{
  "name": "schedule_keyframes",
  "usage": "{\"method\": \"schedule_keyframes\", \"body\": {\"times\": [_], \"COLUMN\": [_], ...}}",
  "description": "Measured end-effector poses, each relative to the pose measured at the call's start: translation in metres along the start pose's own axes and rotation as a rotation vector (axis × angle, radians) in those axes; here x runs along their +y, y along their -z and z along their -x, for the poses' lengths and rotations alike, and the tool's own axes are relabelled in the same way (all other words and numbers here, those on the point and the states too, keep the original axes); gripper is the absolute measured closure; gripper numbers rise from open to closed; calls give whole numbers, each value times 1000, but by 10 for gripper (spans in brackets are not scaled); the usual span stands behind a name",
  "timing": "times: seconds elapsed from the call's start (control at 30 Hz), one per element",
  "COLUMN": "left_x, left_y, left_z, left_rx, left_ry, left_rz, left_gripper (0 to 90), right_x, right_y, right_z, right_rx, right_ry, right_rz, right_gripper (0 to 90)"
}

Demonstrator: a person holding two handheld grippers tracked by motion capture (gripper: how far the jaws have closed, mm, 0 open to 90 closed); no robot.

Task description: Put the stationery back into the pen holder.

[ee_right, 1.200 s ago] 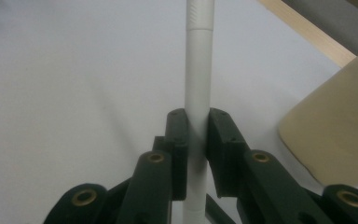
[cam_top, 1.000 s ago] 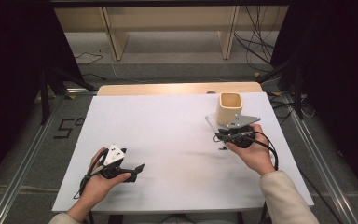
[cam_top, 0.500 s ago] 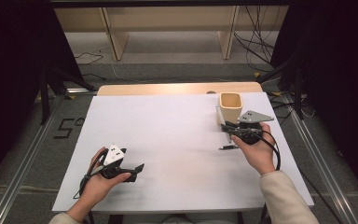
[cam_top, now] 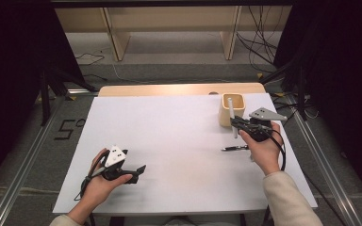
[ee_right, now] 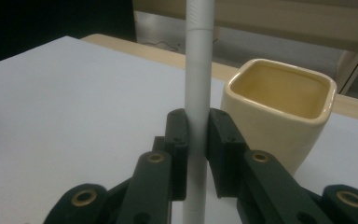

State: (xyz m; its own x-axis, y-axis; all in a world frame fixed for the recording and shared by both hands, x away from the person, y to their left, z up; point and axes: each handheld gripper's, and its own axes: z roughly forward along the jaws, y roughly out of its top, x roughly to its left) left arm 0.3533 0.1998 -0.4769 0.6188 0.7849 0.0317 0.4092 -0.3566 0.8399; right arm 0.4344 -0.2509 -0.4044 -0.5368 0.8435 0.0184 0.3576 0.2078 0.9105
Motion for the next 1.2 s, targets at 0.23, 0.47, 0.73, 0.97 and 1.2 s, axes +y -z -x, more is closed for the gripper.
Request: {"method": "schedule_keyframes", "body": {"times": [0.23,0.47,0.73,0.97,1.2], "left_x": [0,0,0,0,0], "left_y": [0,0,0,0,0], "left_z": [0,0,0,0,0], "left_rx": [-1,-1,1,0,2], "left_ry": [0,0,2,-1,2], "left_rz": [-1,-2,-1,-1,0], "left_gripper": [91,92,94,96,98], "right_x": [2,6,12,12,16], "right_y": [0,0,-1,-3,-5], "right_z": [4,6,8,10,12], "right_rx": [-23,-28,-43,-46,-52], "right_ry": [-24,-35,-43,-58,-67], "right_rz": [24,40,63,65,72], "right_gripper": [794,794,794,794,794]}}
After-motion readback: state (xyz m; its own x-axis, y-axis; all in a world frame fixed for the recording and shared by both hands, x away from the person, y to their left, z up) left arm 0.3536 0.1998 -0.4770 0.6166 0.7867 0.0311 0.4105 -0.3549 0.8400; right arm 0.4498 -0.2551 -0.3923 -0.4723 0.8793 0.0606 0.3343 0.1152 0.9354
